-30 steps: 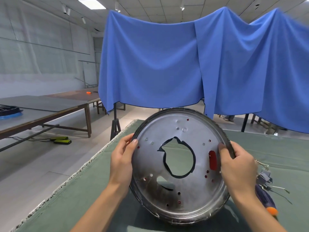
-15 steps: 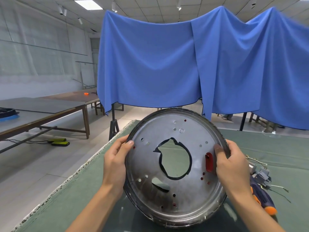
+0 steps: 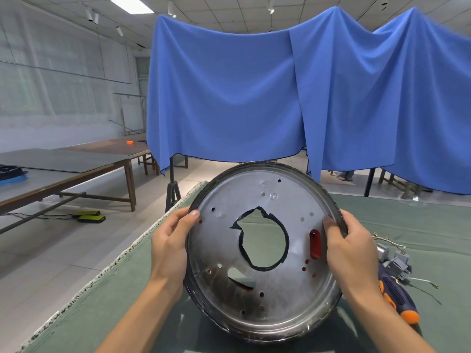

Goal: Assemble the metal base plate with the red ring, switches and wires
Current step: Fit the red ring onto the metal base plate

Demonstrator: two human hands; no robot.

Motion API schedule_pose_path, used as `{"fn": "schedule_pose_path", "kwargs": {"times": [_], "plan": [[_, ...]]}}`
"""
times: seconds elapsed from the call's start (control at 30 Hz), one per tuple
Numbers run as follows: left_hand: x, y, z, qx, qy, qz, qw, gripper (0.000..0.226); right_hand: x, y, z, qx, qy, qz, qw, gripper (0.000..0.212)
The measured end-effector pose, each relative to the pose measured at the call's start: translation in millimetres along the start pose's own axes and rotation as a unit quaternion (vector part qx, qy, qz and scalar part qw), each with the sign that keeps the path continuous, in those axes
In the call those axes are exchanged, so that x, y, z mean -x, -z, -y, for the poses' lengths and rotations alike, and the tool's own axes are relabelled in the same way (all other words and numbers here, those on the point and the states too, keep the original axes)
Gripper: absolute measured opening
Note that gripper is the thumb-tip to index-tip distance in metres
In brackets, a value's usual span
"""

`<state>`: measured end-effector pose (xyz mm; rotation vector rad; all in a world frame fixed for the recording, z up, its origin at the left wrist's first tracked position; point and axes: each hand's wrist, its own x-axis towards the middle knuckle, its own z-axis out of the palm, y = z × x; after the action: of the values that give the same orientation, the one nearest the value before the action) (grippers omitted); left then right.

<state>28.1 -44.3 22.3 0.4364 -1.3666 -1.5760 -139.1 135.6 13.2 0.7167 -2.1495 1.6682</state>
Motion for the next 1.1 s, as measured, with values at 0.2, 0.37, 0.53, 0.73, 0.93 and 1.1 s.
{"fn": "schedule_pose_path", "kwargs": {"times": [0.2,0.37,0.53,0.73,0.93,1.1], "plan": [[2.1,1.4,-3.5,0.037,0.011,0.015,0.999,0.037,-2.6,1.8,6.4,-0.008,-0.007,-0.018,1.000,0.022],[2.6,1.7,-0.5,0.038,0.017,0.025,0.999,0.037,-2.5,1.7,5.0,0.002,-0.010,-0.013,1.000,0.024],[1.7,1.9,0.7,0.027,0.035,0.020,0.999,0.046,-3.6,2.7,7.4,-0.003,-0.021,-0.015,1.000,0.014],[-0.5,4.8,3.4,0.035,0.052,0.019,0.998,0.042,-2.6,4.5,10.4,-0.003,-0.024,-0.020,1.000,0.008],[0.6,4.3,3.0,0.028,0.068,0.045,0.996,0.039,-3.8,6.1,11.1,0.025,-0.027,-0.022,0.999,0.010],[0.2,2.2,0.8,0.047,0.093,0.022,0.994,0.047,-4.7,7.4,11.2,0.031,-0.032,-0.023,0.999,0.013]]}}
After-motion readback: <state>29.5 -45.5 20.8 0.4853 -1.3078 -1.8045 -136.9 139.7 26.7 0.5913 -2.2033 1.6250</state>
